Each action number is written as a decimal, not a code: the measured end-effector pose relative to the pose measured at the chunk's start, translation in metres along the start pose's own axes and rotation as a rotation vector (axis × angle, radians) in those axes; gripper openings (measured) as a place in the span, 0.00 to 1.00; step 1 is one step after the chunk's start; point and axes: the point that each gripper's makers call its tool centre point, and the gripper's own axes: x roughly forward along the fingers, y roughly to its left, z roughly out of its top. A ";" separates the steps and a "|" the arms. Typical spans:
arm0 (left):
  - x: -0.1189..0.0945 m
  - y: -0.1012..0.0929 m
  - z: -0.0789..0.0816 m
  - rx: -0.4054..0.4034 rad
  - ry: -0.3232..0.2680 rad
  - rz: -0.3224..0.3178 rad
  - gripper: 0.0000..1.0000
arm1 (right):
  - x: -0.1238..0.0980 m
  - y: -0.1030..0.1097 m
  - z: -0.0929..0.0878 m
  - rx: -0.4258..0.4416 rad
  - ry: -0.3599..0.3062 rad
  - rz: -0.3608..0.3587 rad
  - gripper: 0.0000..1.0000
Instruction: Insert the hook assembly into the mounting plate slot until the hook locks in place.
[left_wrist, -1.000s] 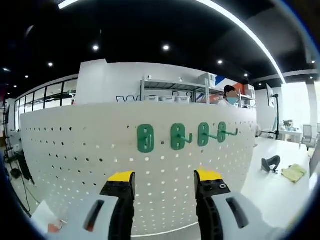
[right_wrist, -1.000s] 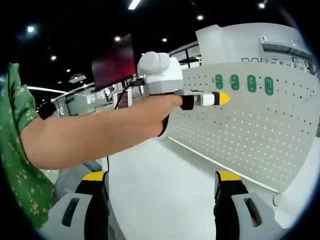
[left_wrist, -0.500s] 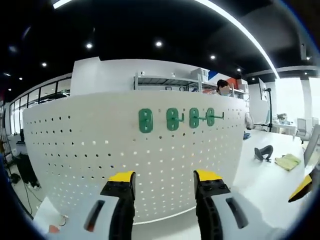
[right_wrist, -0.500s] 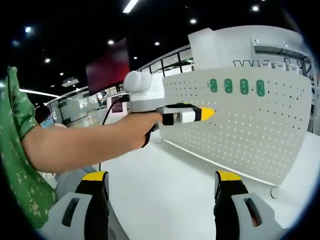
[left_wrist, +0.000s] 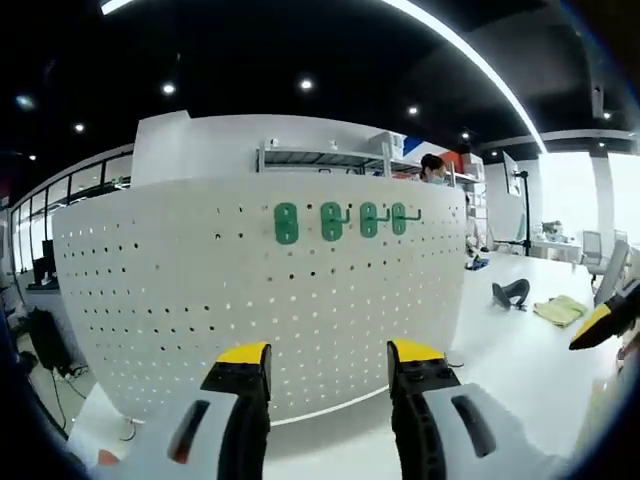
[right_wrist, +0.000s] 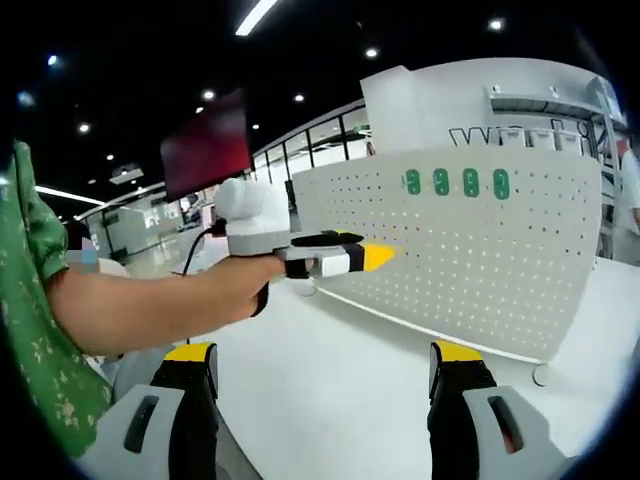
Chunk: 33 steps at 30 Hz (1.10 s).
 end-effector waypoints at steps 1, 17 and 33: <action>-0.003 0.000 -0.001 0.001 0.000 -0.003 0.48 | -0.001 0.001 0.001 -0.001 -0.003 -0.005 0.89; -0.075 0.019 -0.010 0.028 -0.022 -0.058 0.49 | -0.004 0.016 0.009 -0.010 -0.033 -0.084 0.89; -0.138 0.006 0.005 0.007 -0.090 -0.128 0.61 | -0.011 0.014 0.010 -0.018 -0.071 -0.179 0.89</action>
